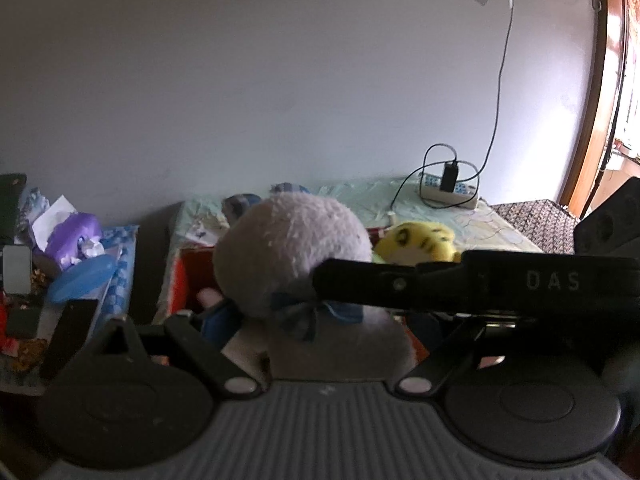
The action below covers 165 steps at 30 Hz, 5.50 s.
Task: Organize objects
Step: 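Lower the pink bunny plush into the box beside the green plush, then open the right gripper and release the pink bunny in the box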
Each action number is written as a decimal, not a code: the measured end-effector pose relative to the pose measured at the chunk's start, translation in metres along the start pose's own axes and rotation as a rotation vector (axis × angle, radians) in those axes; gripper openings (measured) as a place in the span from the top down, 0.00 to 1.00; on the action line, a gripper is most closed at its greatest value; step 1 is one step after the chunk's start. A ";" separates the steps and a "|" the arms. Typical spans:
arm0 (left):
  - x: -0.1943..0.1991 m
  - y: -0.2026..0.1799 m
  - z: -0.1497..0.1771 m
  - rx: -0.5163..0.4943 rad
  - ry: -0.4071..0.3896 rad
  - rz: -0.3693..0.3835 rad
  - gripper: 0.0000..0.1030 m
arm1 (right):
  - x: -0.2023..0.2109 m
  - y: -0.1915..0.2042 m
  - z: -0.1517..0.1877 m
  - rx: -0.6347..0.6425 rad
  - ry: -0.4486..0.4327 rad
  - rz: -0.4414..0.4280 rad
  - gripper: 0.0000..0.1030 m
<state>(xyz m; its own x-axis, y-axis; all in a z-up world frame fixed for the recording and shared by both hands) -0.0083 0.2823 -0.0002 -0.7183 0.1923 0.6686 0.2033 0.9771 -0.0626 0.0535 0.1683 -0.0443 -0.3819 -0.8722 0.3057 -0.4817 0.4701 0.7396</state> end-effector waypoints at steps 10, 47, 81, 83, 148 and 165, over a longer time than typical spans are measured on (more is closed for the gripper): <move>-0.057 0.042 0.014 0.044 0.095 0.023 0.12 | -0.028 -0.021 0.003 0.032 0.039 0.233 0.71; -0.105 0.028 0.010 -0.026 0.247 -0.024 0.00 | -0.047 -0.039 0.008 0.094 0.055 0.232 0.78; -0.111 0.024 0.011 -0.073 0.279 -0.126 0.00 | -0.042 -0.038 0.009 0.108 0.038 0.213 0.78; -0.111 0.024 0.011 -0.075 0.277 -0.126 0.00 | -0.042 -0.038 0.009 0.106 0.038 0.214 0.78; -0.070 0.039 -0.009 0.066 0.392 -0.282 0.01 | 0.001 -0.012 -0.011 -0.062 0.099 0.464 0.56; -0.073 0.035 -0.015 0.061 0.376 -0.316 0.01 | 0.000 -0.012 -0.011 0.004 0.089 0.521 0.48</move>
<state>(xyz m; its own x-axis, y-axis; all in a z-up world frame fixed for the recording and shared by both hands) 0.0613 0.3013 -0.0406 -0.4461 -0.1495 0.8824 -0.0335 0.9880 0.1505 0.0683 0.1609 -0.0466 -0.5029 -0.5309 0.6821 -0.2494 0.8447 0.4736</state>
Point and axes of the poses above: each gripper's, at about its wrist camera, not at the fingertips, and x roughly against the way its jaws point, y to its left, z to its underside, the point moved 7 cm from there along -x, roughly the way its jaws point, and after that the axes turned 10 degrees about y, right-handed, at the moved point
